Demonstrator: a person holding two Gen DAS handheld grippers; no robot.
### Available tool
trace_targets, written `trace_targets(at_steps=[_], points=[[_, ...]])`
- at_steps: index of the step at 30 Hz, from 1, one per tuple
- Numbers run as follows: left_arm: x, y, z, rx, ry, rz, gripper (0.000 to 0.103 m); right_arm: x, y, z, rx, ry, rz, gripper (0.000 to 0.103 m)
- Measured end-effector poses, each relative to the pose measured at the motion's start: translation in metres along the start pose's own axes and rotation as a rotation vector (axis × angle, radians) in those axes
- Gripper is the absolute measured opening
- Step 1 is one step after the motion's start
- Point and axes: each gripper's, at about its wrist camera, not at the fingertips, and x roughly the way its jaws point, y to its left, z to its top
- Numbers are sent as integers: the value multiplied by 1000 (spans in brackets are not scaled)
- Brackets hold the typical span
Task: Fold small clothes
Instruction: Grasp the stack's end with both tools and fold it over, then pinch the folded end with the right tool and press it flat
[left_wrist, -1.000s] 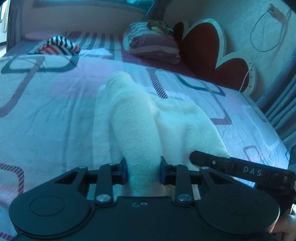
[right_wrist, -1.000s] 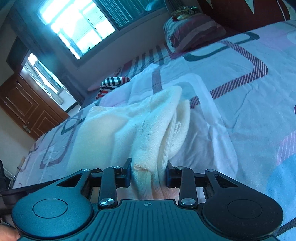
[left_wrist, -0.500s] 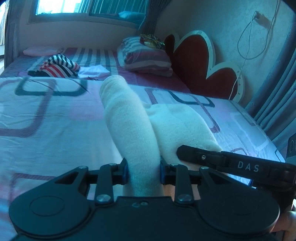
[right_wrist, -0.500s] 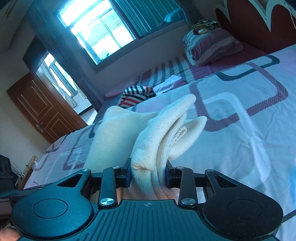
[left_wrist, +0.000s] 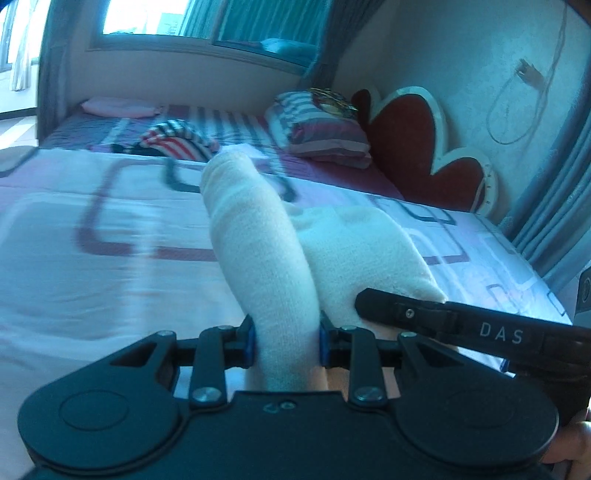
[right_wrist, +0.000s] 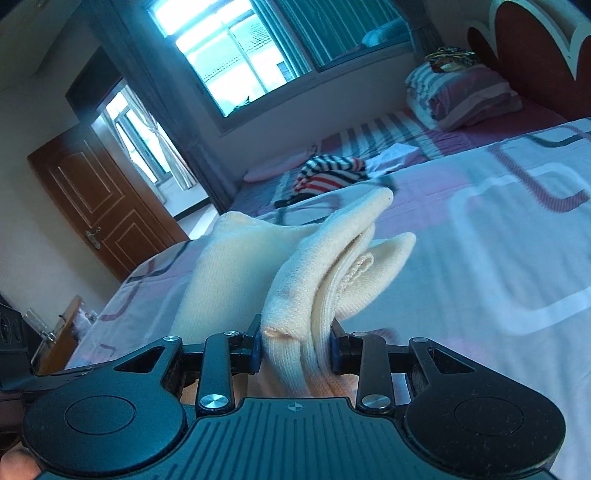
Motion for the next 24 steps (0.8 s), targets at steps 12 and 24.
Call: trace_targets(at_steps=[12, 24], points=[[-20, 129, 16, -74, -18, 119, 28, 123, 101, -22, -10, 75, 107, 33], [12, 204, -13, -94, 28, 134, 45, 187, 57, -55, 34, 203, 76, 33]])
